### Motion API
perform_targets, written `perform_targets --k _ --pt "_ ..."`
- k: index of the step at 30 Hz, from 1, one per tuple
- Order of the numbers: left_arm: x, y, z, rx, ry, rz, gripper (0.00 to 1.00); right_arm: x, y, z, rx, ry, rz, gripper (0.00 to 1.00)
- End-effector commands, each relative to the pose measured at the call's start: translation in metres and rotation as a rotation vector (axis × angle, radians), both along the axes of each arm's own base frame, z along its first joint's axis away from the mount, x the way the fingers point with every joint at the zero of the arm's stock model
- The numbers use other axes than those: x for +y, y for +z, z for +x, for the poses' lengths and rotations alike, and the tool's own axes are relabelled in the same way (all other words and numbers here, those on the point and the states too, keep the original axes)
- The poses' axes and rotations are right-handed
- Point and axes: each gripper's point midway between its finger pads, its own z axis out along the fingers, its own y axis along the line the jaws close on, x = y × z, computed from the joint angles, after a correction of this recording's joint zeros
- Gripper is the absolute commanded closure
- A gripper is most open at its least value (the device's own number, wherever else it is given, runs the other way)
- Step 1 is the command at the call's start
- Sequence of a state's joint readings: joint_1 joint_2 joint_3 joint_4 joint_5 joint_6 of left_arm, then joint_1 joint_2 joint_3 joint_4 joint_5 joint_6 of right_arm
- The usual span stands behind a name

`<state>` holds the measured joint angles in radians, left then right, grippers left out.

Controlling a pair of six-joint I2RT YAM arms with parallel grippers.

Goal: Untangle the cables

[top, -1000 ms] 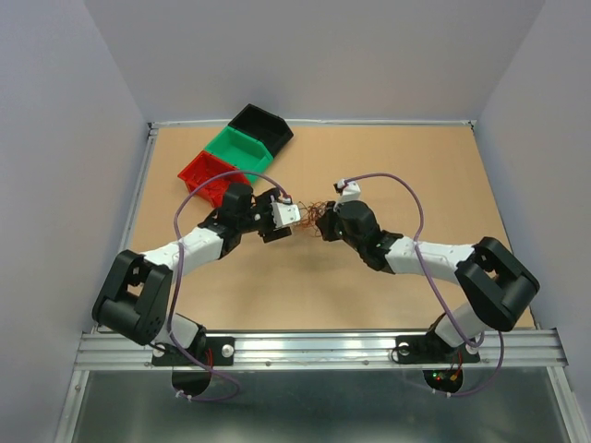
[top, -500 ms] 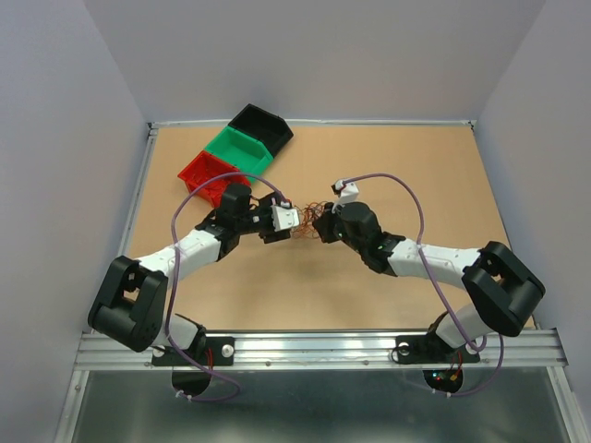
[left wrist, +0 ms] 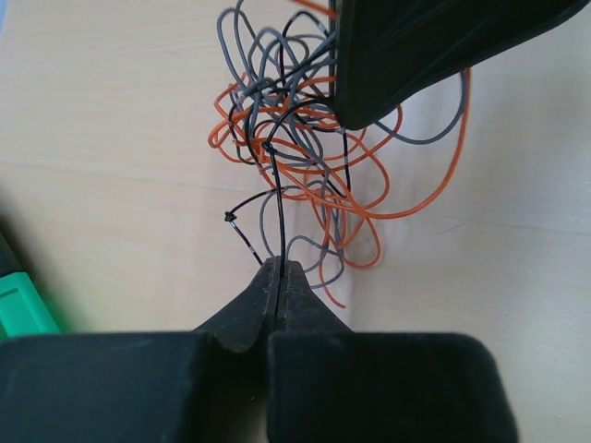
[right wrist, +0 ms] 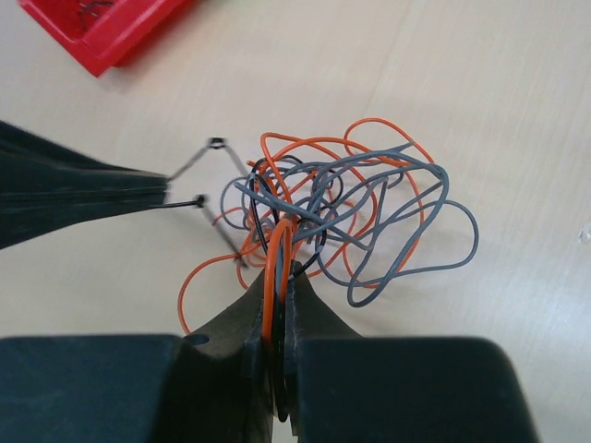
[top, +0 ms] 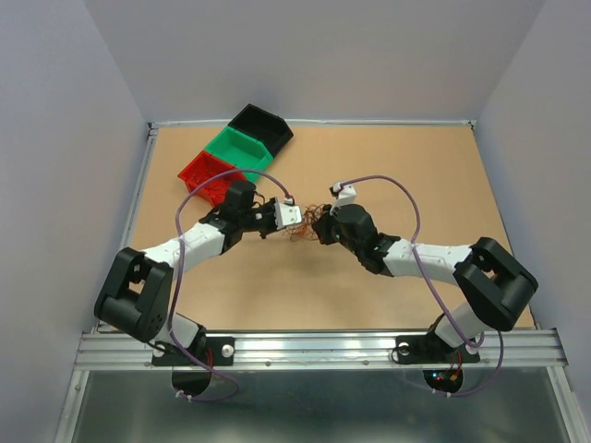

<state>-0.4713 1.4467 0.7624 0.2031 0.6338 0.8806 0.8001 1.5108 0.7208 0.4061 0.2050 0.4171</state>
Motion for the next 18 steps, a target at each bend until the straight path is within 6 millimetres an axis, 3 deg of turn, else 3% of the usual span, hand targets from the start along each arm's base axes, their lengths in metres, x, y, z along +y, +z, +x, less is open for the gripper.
perform_targets --k 1,6,10,11,14,17,18 --pt "-0.01 0.058 -0.011 -0.064 -0.062 -0.091 1.0 -0.004 -0.014 0.008 0.012 -0.073 0.005 0.99" --pt "-0.017 0.092 -0.033 0.002 -0.119 -0.15 1.0 -0.017 -0.03 0.018 0.056 -0.175 -0.026 0.93" --pt "-0.018 0.121 -0.039 0.028 -0.14 -0.155 1.0 -0.032 -0.027 0.022 0.045 -0.254 -0.028 0.65" --pt "-0.018 0.119 -0.041 0.041 -0.138 -0.15 1.0 -0.035 -0.024 0.021 0.038 -0.262 -0.025 0.64" --pt "-0.021 0.147 -0.043 -0.002 -0.141 -0.159 1.0 -0.046 -0.013 0.018 0.001 -0.289 0.0 0.65" --pt "-0.021 0.192 -0.044 -0.073 -0.123 -0.195 1.0 -0.051 0.0 0.016 -0.035 -0.297 0.029 0.67" --pt "-0.019 0.204 -0.047 -0.094 -0.118 -0.208 1.0 -0.053 0.002 0.016 -0.04 -0.304 0.034 0.72"
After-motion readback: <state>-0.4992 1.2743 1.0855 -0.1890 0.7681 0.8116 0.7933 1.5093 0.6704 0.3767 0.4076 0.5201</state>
